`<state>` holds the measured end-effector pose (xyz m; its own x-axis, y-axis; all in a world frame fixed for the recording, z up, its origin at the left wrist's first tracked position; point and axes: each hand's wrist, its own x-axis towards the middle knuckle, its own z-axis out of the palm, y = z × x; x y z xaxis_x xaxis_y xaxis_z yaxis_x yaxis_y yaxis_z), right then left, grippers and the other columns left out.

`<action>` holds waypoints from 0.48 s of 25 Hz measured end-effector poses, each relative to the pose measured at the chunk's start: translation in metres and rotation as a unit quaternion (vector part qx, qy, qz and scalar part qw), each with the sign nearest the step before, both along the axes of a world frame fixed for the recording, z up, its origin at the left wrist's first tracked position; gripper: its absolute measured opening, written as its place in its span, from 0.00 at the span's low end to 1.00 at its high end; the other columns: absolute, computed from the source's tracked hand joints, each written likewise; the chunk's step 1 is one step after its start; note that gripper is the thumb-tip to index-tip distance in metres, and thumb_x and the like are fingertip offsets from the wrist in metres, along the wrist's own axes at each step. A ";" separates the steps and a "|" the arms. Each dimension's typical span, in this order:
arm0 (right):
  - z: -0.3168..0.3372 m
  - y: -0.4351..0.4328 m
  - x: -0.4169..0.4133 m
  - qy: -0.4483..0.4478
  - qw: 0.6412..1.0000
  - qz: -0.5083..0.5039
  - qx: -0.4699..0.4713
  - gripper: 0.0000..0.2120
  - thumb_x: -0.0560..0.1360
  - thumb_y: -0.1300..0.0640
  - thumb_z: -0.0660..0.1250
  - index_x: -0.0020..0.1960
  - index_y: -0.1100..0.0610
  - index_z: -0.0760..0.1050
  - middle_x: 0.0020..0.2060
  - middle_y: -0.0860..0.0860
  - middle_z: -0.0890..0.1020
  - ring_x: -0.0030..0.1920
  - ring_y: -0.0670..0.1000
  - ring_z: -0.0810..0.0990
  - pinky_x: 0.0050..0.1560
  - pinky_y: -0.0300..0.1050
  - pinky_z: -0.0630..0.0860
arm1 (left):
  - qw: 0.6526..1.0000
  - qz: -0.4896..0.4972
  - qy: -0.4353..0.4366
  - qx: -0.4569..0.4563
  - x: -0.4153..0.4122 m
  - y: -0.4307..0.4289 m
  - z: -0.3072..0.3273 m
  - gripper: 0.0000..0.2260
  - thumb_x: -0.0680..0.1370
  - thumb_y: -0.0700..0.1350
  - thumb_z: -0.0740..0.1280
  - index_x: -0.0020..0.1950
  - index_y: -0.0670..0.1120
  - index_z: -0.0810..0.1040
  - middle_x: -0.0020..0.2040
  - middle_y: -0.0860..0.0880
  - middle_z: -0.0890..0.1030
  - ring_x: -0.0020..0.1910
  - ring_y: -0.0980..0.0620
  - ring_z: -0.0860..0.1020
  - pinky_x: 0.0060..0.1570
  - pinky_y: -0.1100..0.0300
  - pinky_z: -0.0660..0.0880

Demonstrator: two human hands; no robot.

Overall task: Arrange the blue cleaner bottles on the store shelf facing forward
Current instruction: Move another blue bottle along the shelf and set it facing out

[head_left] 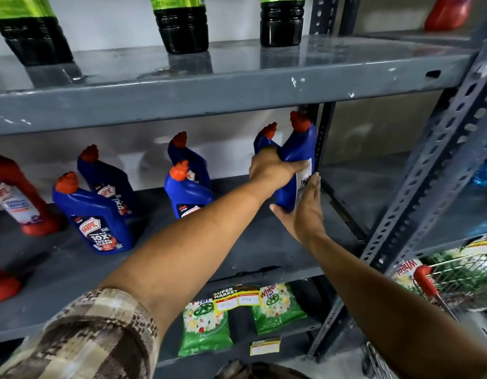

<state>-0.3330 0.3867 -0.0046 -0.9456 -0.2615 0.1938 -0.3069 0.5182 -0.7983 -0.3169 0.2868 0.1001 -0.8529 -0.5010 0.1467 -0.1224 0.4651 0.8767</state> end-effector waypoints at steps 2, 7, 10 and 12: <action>0.012 -0.007 -0.004 0.009 0.998 -0.025 -0.052 0.55 0.66 0.49 0.77 0.78 0.54 0.42 0.78 0.55 0.46 0.77 0.54 0.57 0.74 0.44 0.57 | 1.000 0.003 0.004 0.028 0.001 0.005 0.012 0.22 0.64 0.54 0.77 0.54 0.51 0.75 0.44 0.55 0.80 0.43 0.53 0.80 0.46 0.56 0.79; 0.031 0.006 -0.010 0.033 0.988 -0.027 -0.149 0.29 0.60 0.59 0.73 0.59 0.48 0.71 0.55 0.50 0.74 0.45 0.49 0.78 0.45 0.33 0.76 | 0.970 -0.143 -0.060 0.187 0.013 -0.019 0.029 0.12 0.73 0.45 0.70 0.55 0.46 0.77 0.48 0.48 0.83 0.43 0.48 0.83 0.45 0.53 0.80; 0.029 0.019 -0.020 -0.030 0.979 0.071 -0.189 0.24 0.63 0.65 0.76 0.56 0.50 0.76 0.48 0.50 0.84 0.49 0.54 0.83 0.49 0.40 0.80 | 0.971 -0.185 -0.010 0.148 0.013 -0.039 0.022 0.32 0.70 0.40 0.75 0.71 0.46 0.66 0.63 0.45 0.77 0.61 0.48 0.77 0.59 0.51 0.77; 0.029 0.023 -0.024 -0.083 0.967 0.144 -0.192 0.28 0.63 0.67 0.77 0.62 0.56 0.76 0.53 0.56 0.84 0.55 0.56 0.82 0.58 0.55 0.79 | 0.963 -0.228 0.009 0.144 0.015 -0.042 0.015 0.34 0.68 0.40 0.76 0.71 0.47 0.66 0.65 0.44 0.77 0.62 0.50 0.77 0.60 0.53 0.76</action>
<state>-0.3569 0.4100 0.0243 -0.8709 -0.4573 0.1802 -0.2447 0.0854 -0.9658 -0.3018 0.2447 0.1153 -0.9925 -0.0972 0.0735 0.0524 0.2042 0.9775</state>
